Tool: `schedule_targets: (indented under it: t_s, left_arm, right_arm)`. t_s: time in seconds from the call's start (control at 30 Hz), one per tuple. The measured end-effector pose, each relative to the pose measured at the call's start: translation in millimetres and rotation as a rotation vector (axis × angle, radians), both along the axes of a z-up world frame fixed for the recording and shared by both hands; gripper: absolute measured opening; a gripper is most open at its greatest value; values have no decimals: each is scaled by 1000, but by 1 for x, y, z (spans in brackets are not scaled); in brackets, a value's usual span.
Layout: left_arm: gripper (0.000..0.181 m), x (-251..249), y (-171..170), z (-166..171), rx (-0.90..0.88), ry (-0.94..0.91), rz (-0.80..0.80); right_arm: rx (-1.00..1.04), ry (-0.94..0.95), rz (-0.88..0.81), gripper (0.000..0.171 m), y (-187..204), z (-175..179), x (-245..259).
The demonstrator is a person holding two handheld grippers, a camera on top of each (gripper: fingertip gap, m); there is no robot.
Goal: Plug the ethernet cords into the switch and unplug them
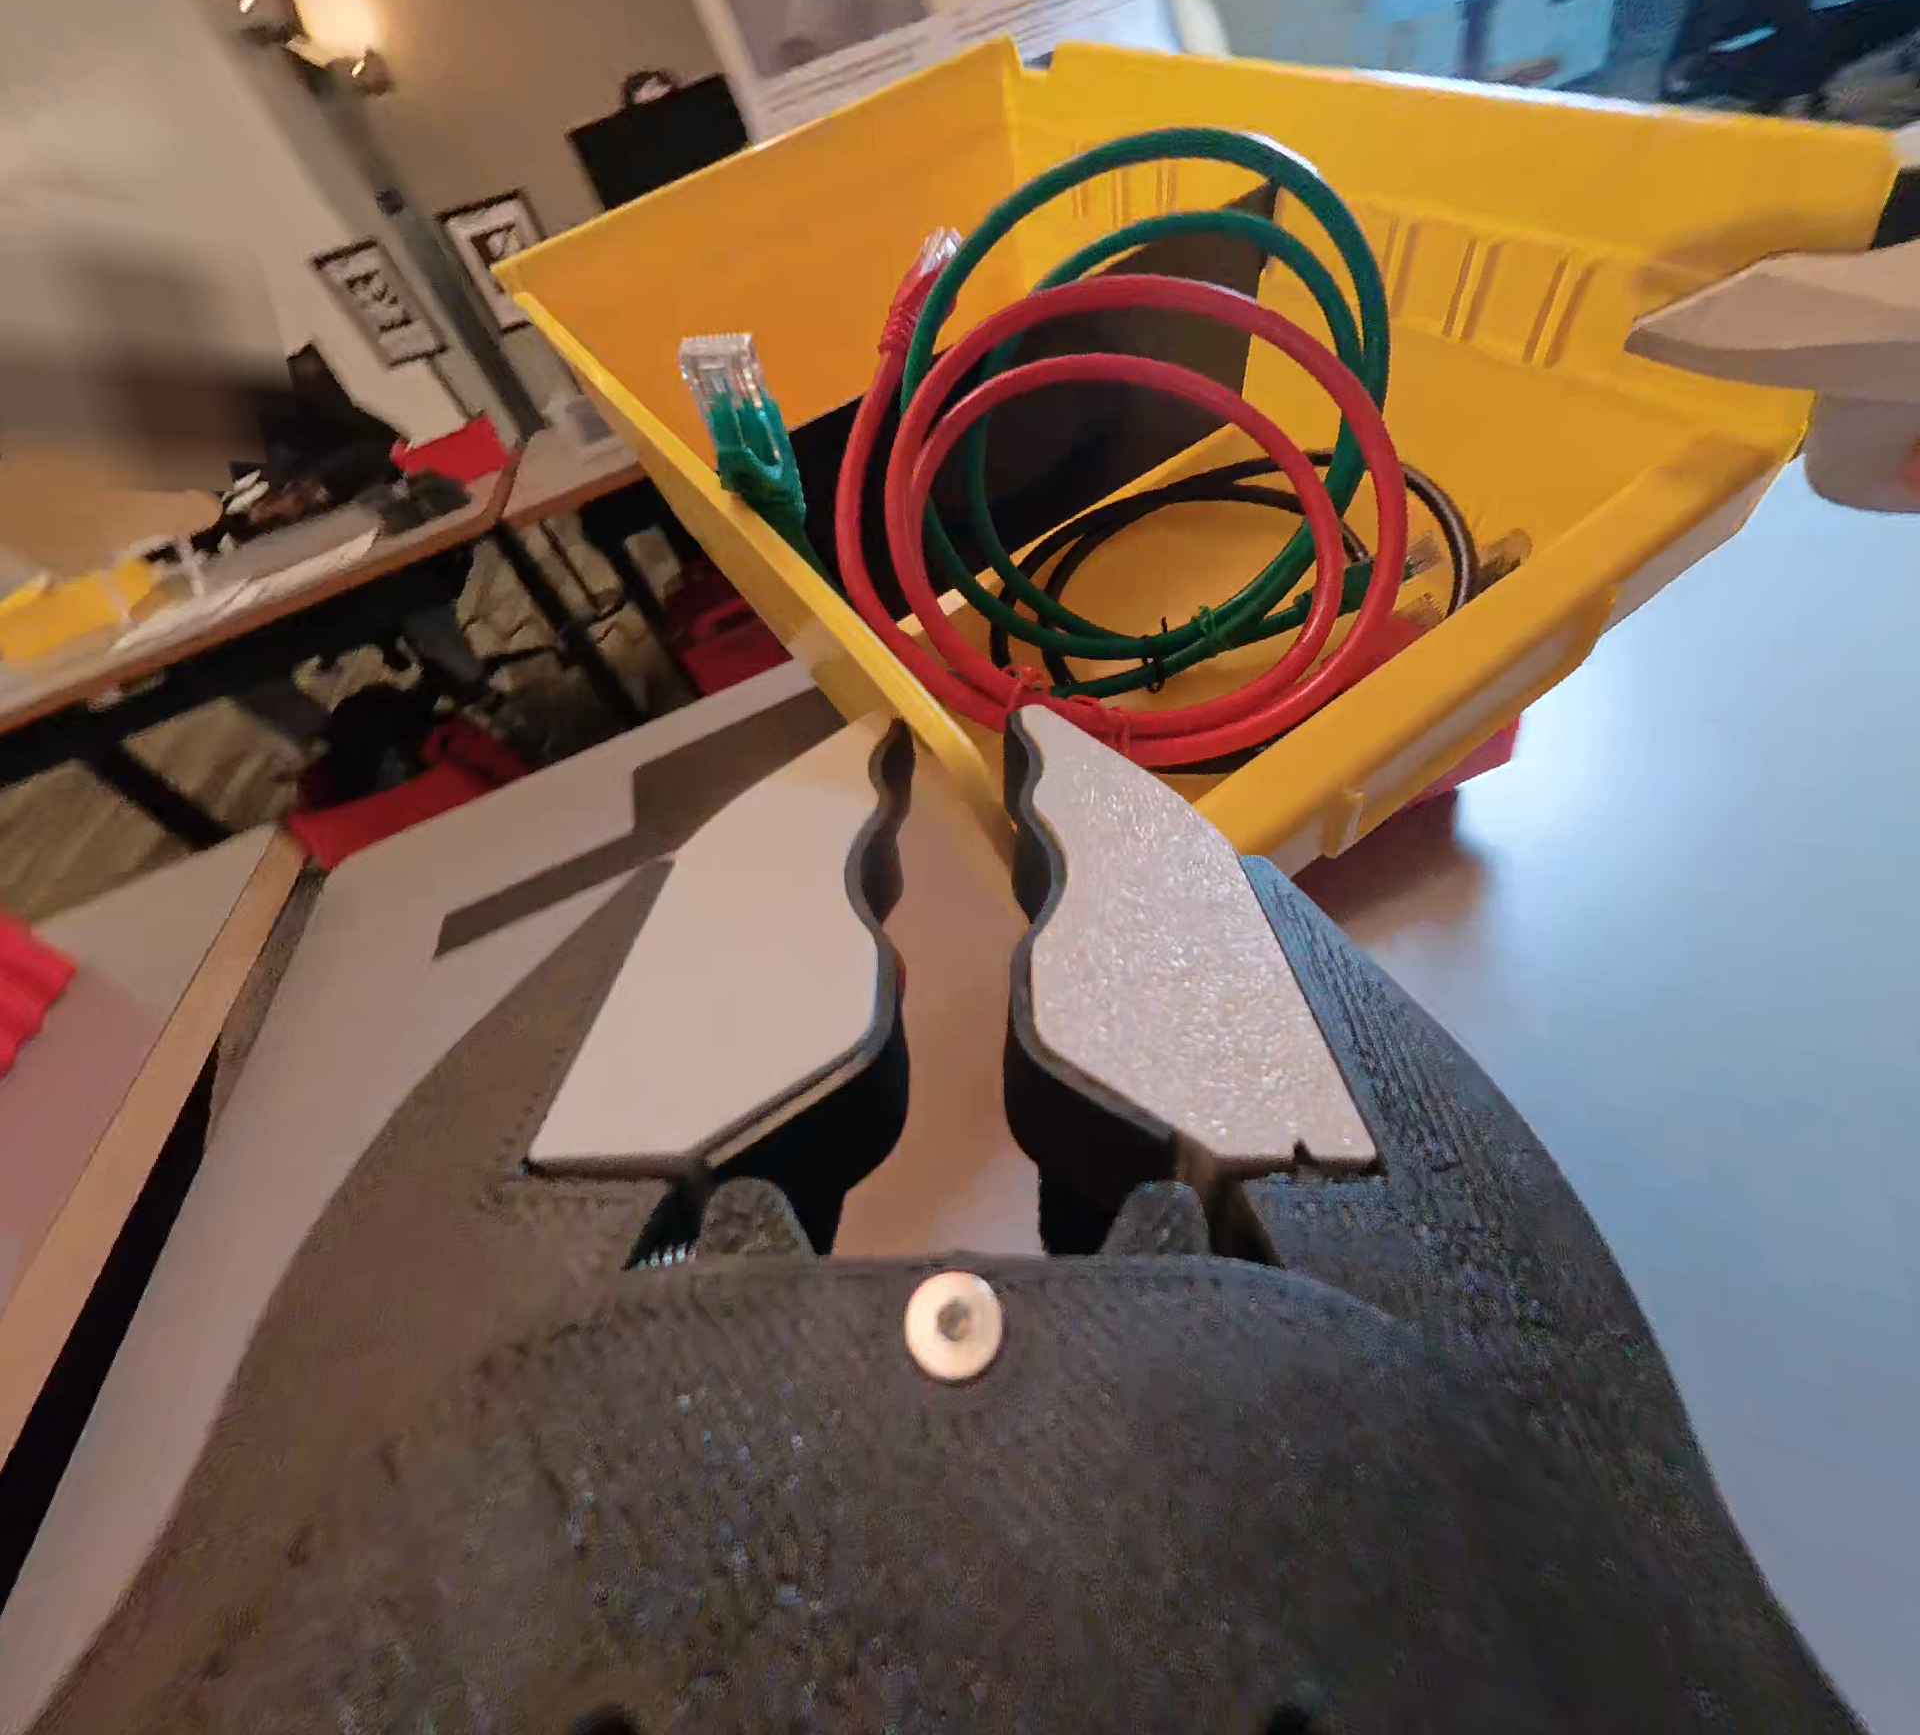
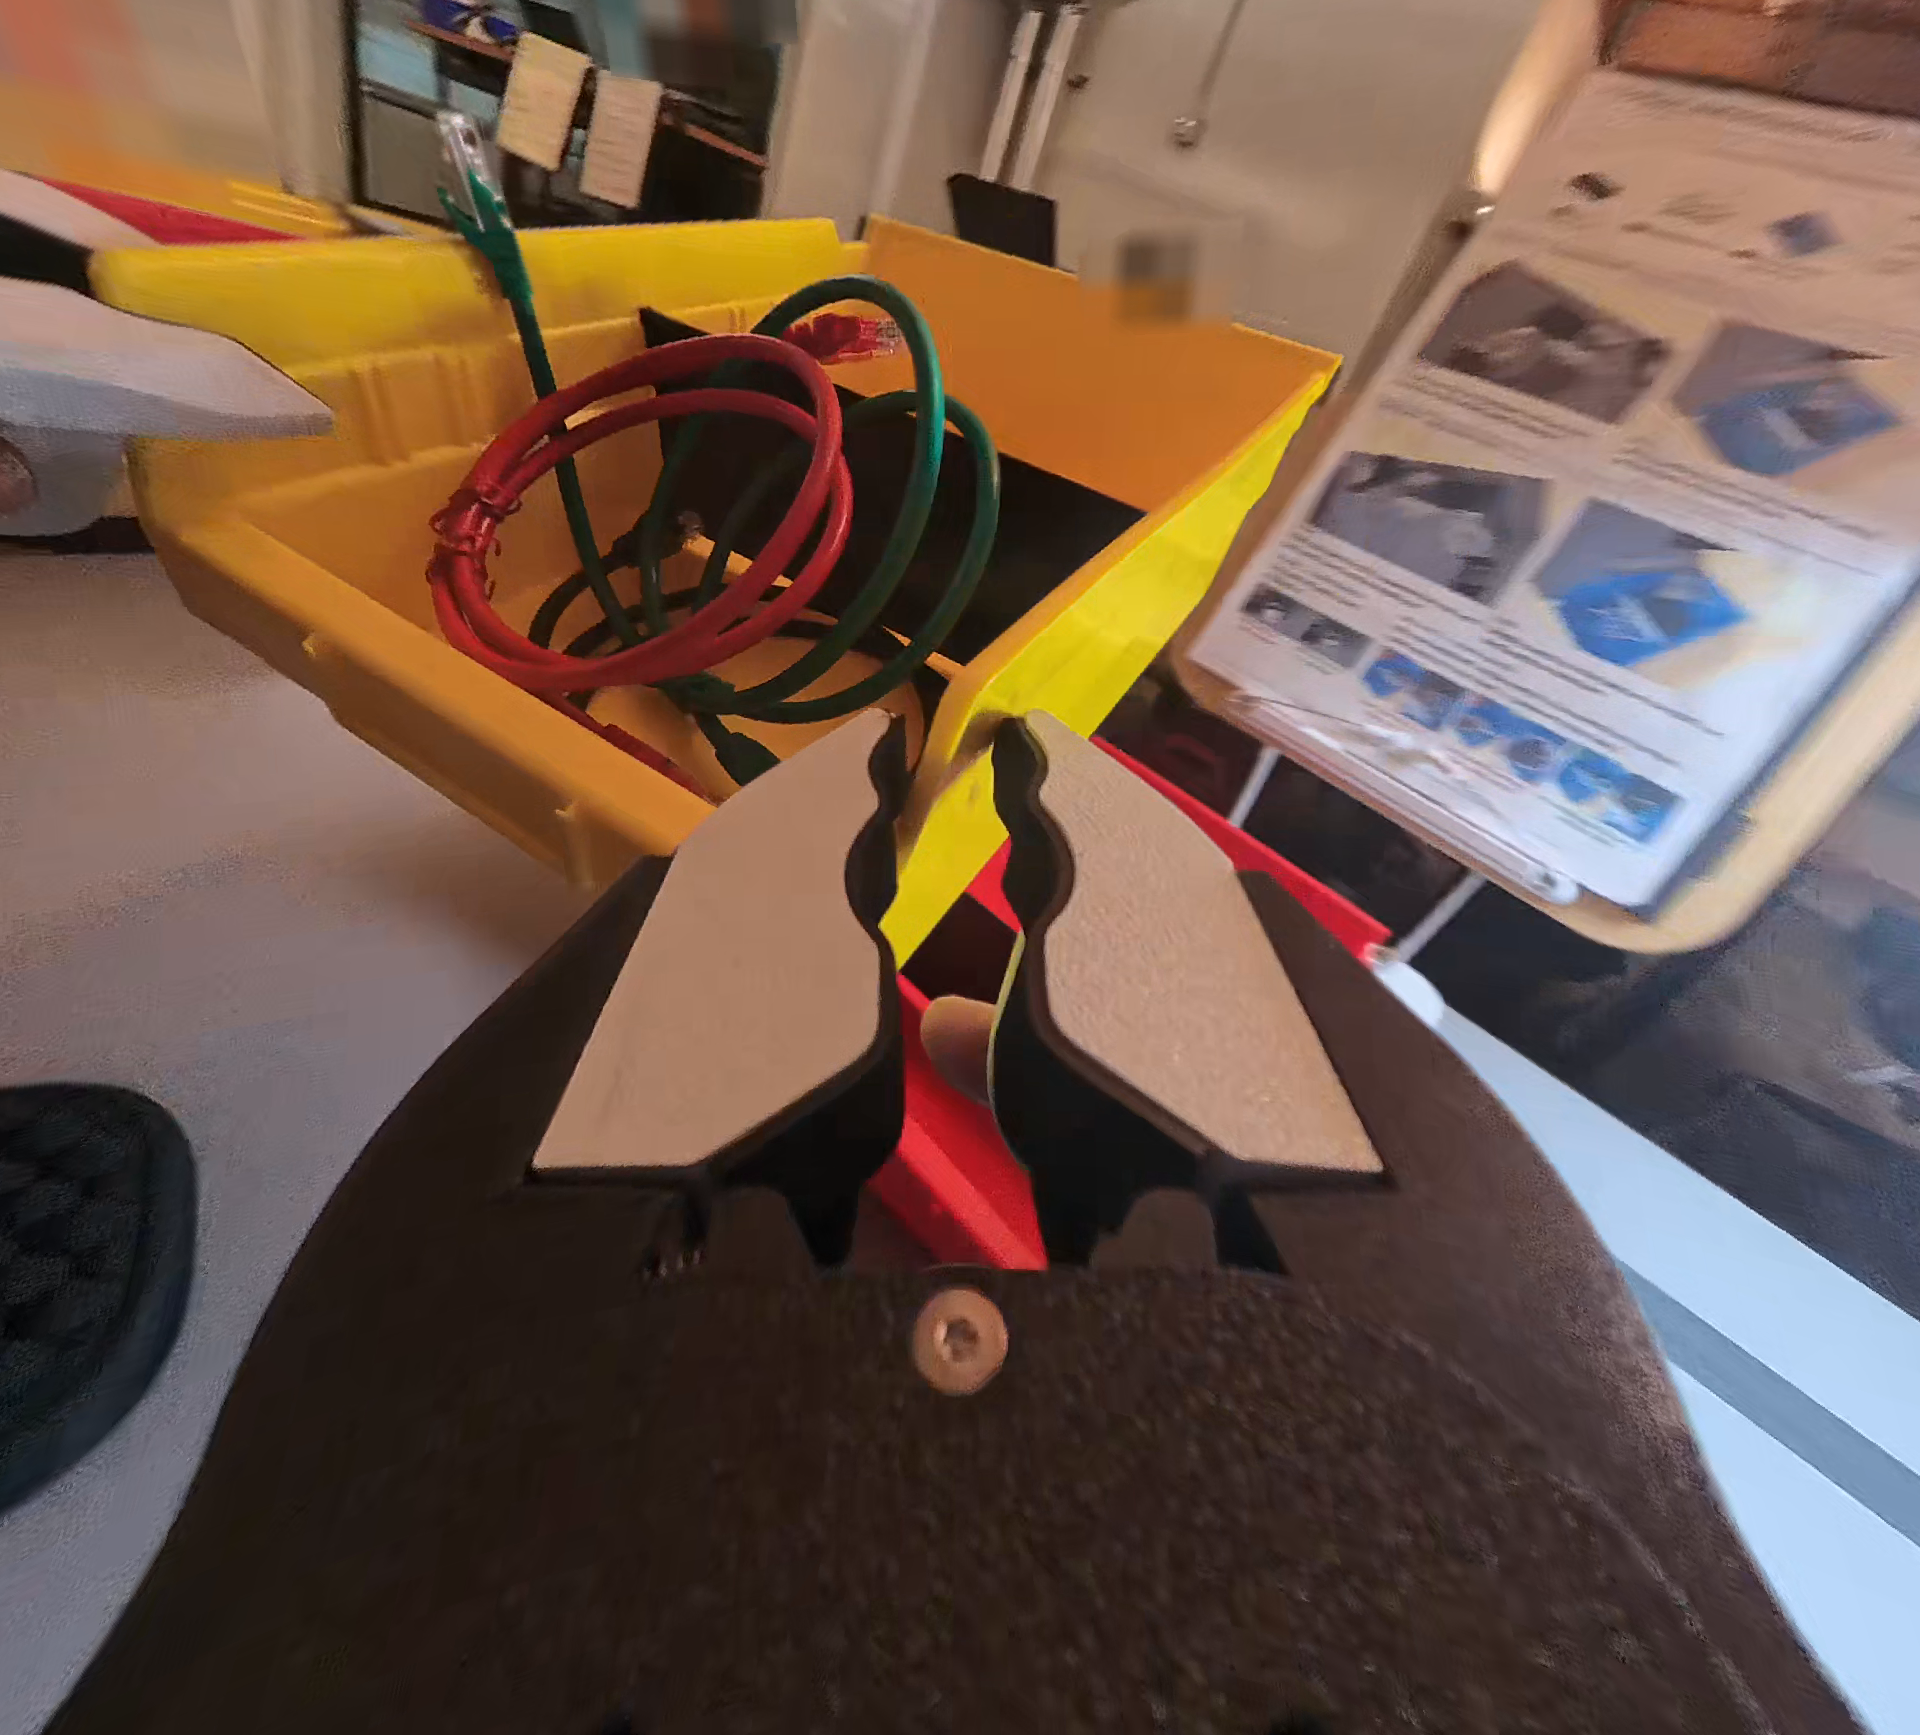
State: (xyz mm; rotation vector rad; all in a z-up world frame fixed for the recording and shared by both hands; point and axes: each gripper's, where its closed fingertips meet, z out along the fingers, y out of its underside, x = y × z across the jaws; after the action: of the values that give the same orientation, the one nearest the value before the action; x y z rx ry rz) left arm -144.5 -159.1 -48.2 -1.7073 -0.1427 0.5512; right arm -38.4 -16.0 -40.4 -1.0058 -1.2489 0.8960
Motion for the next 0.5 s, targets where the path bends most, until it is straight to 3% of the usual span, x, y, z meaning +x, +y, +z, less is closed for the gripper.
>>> schedule_targets:
  t_s: [0.1,0.23,0.5]
  left_arm:
    - [15,-42,-41,-13,12,-33,108]
    - [13,-89,-71,-35,38,-97,169]
    - [13,-131,-71,-119,-17,-198,193]
  right_arm:
    - [-5,-50,81,16,-31,-27,-57]
    - [-31,-127,137,17,-61,-82,-111]
    - [-52,-289,103,18,-64,-176,-146]
